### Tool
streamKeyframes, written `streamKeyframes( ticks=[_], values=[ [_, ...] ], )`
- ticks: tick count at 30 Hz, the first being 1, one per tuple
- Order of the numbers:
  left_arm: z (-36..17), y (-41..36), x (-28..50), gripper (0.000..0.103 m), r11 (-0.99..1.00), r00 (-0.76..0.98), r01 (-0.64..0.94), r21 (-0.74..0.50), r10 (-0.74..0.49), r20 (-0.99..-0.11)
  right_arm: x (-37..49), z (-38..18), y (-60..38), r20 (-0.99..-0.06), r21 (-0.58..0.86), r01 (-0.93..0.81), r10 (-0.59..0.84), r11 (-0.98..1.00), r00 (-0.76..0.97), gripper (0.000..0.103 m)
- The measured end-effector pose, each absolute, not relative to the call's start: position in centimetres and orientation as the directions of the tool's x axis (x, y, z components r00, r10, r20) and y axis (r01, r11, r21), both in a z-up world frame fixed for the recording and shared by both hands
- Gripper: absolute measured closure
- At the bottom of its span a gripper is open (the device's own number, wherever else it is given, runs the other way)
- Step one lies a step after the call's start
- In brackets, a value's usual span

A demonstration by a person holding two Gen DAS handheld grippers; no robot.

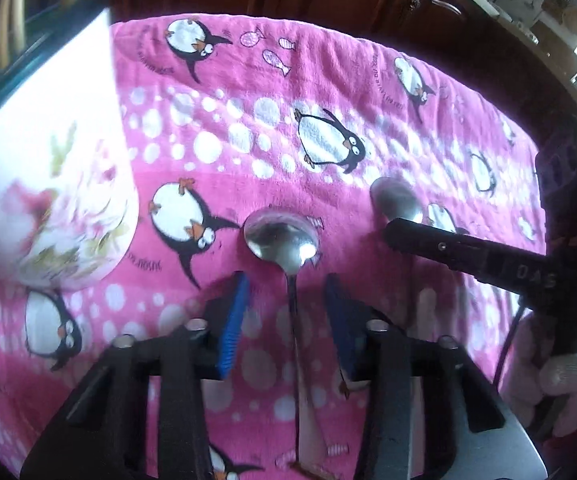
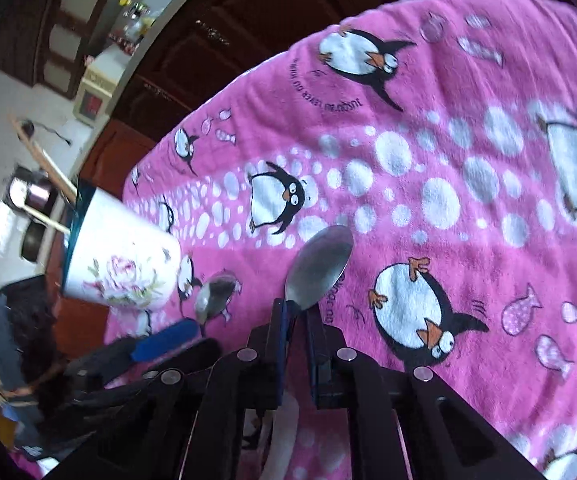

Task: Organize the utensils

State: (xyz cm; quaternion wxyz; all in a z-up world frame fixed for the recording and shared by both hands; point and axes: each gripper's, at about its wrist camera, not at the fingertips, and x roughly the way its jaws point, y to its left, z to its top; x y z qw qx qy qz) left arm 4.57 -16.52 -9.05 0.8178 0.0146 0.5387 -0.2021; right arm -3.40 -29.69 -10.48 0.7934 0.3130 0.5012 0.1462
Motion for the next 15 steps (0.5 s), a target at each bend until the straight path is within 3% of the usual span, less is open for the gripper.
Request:
streamKeyframes(
  ticks=[3, 9, 15],
  values=[
    [-9.2, -16.7, 5.3, 0.097, 0.918, 0.335, 0.336, -0.209, -0.324, -0.885, -3.3, -10.6, -29.8, -0.689, 0.653, 0.077, 0.548, 0.753, 0.474, 0.096],
    [-6.7, -14.9, 3.9, 0.099, 0.88, 0.331, 0.361, -0.308, -0.429, -0.84, -4.9, -7.0, -29.7, -0.656, 0.634, 0.018, 0.525, 0.773, 0.542, 0.1],
    [-3.3, -12.8, 1.4, 0.099, 0.865, 0.393, 0.393, -0.312, -0.465, -0.793, -6.9, -2.6, -29.1, -0.608, 0.604, -0.074, 0.519, 0.793, 0.601, 0.1]
  ],
)
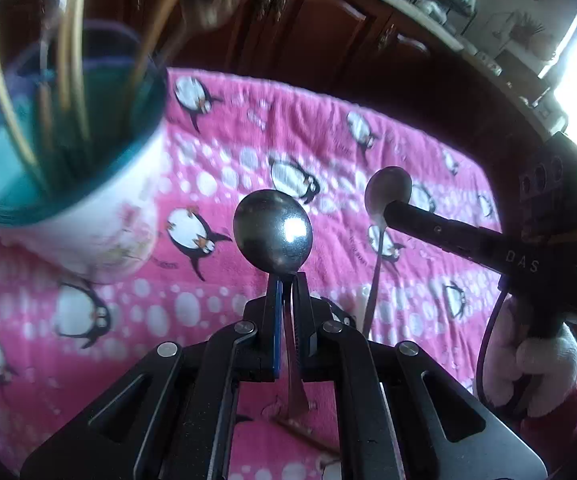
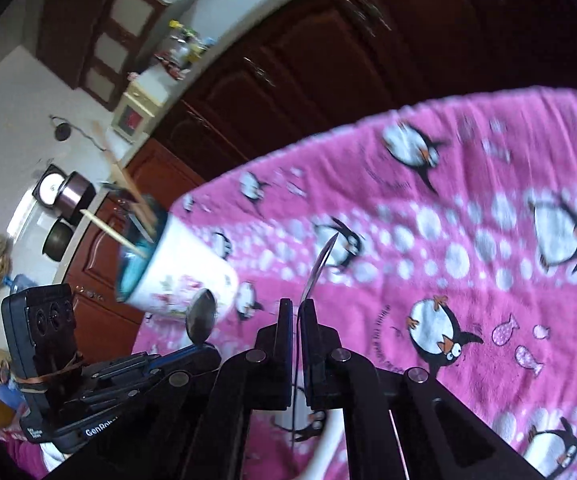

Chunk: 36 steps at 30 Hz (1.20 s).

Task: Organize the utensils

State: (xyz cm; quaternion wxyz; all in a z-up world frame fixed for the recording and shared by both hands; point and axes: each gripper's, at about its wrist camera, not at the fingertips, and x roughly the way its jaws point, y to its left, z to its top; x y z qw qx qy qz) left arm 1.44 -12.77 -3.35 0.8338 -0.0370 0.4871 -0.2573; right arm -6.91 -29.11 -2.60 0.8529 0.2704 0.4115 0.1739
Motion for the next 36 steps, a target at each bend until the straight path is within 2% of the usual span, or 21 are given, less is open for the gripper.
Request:
streamKeyframes(
  ticks=[6, 10, 17, 25, 26, 28, 30, 36],
  values=[
    [-1.5, -11.0, -0.3, 0.099, 0.866, 0.438, 0.396, -0.304, -0.469, -0.767, -7.6, -1.6, -28.5, -0.621, 0.574, -0.083, 0.5, 0.814, 0.604, 0.1],
    [-0.7, -9.6, -1.5, 0.1, 0.866, 0.45, 0.39, -0.313, -0.475, -0.756, -6.9, -3.4, -28.0, -0.689, 0.546, -0.017, 0.461, 0.837, 0.559, 0.1],
    [1.1, -9.1, -2.4, 0.1, 0.859, 0.478, 0.408, -0.31, -0.49, -0.729, -3.7, -7.5, -28.4, -0.756, 0.507, 0.084, 0.396, 0.858, 0.52, 0.08],
    [-1.6, -7.8, -1.5, 0.1, 0.871, 0.422, 0.339, -0.355, -0.478, -0.77, 0.2, -9.6, -27.4, -0.762, 0.495, 0.011, 0.429, 0.869, 0.485, 0.082],
    [-2.1, -7.4, -1.5, 0.099, 0.875, 0.416, 0.322, -0.361, -0.473, -0.777, 0.3, -9.6, -27.2, -0.763, 0.489, 0.002, 0.426, 0.872, 0.486, 0.093],
    [-3.3, -7.5, -1.4, 0.089, 0.882, 0.392, 0.292, -0.37, -0.464, -0.795, 0.2, -9.5, -27.1, -0.753, 0.498, -0.014, 0.44, 0.867, 0.489, 0.098],
    [-4.8, -8.0, -1.1, 0.067, 0.888, 0.372, 0.264, -0.375, -0.453, -0.81, -0.3, -9.1, -27.0, -0.751, 0.483, -0.027, 0.43, 0.875, 0.501, 0.1],
    [-8.4, -9.5, 0.7, 0.066, 0.925, 0.381, 0.159, -0.345, -0.379, -0.843, -1.9, -8.8, -28.9, -0.745, 0.5, -0.005, 0.433, 0.866, 0.507, 0.101]
  ],
)
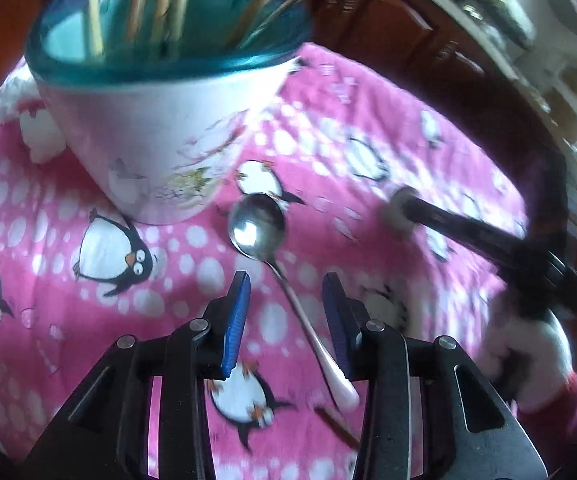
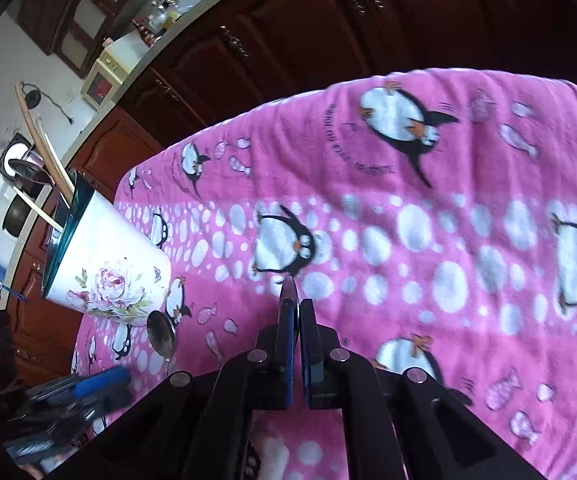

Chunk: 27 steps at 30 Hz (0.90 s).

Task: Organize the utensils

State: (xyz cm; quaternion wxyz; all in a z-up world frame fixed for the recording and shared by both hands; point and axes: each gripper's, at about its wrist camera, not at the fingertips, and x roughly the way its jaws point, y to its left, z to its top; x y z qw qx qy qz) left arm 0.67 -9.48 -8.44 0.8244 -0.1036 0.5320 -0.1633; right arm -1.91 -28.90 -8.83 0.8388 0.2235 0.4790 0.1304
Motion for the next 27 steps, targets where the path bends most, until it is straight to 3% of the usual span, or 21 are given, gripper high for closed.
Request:
streamKeyframes(
  ticks=[7, 15, 16, 18, 24, 27],
  values=[
    [-9.8, -8.4, 1.7, 0.067, 0.942, 0.442, 0.048, -0.331, -0.318, -0.839, -2.6, -9.0, -29.4, -0.731, 0.53, -0.026, 0.472, 0.847, 0.493, 0.101],
    [-10.5, -8.3, 3.7, 0.068, 0.934, 0.487, 0.025, -0.356, -0.322, -0.812, -2.2, -9.8, -29.8, -0.718, 0.55, -0.018, 0.484, 0.835, 0.5, 0.101],
    [-10.6, -8.3, 3.9, 0.07, 0.931, 0.494, 0.023, -0.363, -0.326, -0.806, -2.0, -10.0, -29.7, -0.713, 0.561, -0.017, 0.494, 0.828, 0.497, 0.101],
    [-10.7, -8.7, 4.1, 0.089, 0.936, 0.489, 0.034, -0.352, -0.322, -0.811, -1.6, -10.4, -29.9, -0.706, 0.58, -0.009, 0.508, 0.815, 0.493, 0.101],
    [-9.9, -8.9, 3.9, 0.101, 0.929, 0.481, 0.096, -0.358, -0.358, -0.8, -1.3, -9.9, -29.8, -0.699, 0.59, -0.02, 0.524, 0.807, 0.487, 0.101],
    [-8.6, -8.3, 3.1, 0.102, 0.915, 0.473, 0.129, -0.382, -0.395, -0.788, -2.3, -8.0, -29.3, -0.693, 0.567, -0.06, 0.515, 0.822, 0.505, 0.102]
  ],
)
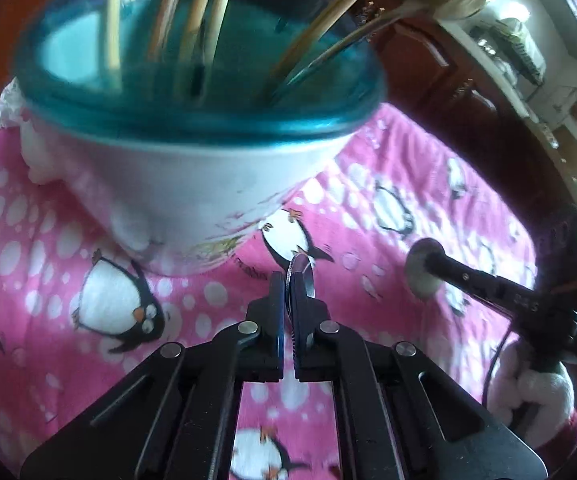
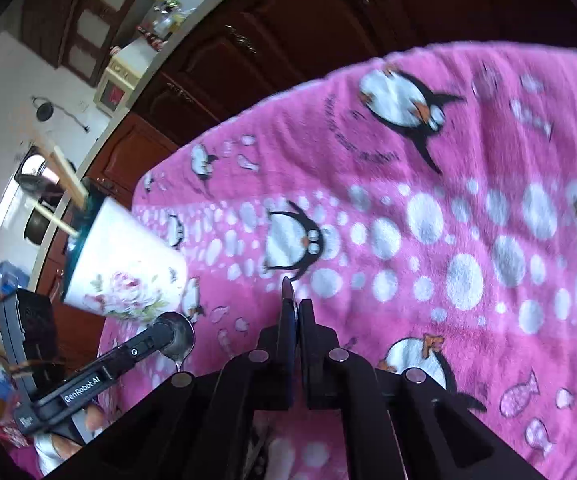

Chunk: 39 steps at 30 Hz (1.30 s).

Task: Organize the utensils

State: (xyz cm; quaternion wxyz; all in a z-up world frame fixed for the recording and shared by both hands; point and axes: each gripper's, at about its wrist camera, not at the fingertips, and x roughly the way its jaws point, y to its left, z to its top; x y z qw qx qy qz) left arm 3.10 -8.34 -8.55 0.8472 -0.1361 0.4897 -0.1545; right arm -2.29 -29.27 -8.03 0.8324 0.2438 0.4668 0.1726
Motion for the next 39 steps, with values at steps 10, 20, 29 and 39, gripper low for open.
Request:
streamKeyframes(
  ticks=[10, 20, 29, 39],
  values=[
    [-1.4, -5.5, 0.0, 0.102, 0.9, 0.532, 0.211, -0.381, -0.433, -0.728, -5.4, 0.3, -28.5, -0.617, 0.5, -0.162, 0.481, 0.851, 0.623, 0.102],
    [8.3, -1.3, -0.5, 0.102, 0.91, 0.665, 0.253, -0.329, -0.411, -0.624, -6.0, 9.3, -25.3, -0.481, 0.484, -0.274, 0.515, 0.831, 0.71, 0.102],
    [13.5, 2.7, 3.1, 0.102, 0.956, 0.797, 0.185, -0.227, -0.281, -0.534, -2.8, 14.8, -19.1, -0.427, 0.417, -0.339, 0.511, 0.843, 0.746, 0.102],
    [11.4, 3.1, 5.5, 0.102, 0.992, 0.865, 0.099, -0.077, -0.124, -0.487, 2.6, 15.0, -13.5, -0.45, 0.273, -0.312, 0.407, 0.91, 0.795, 0.102]
  ],
)
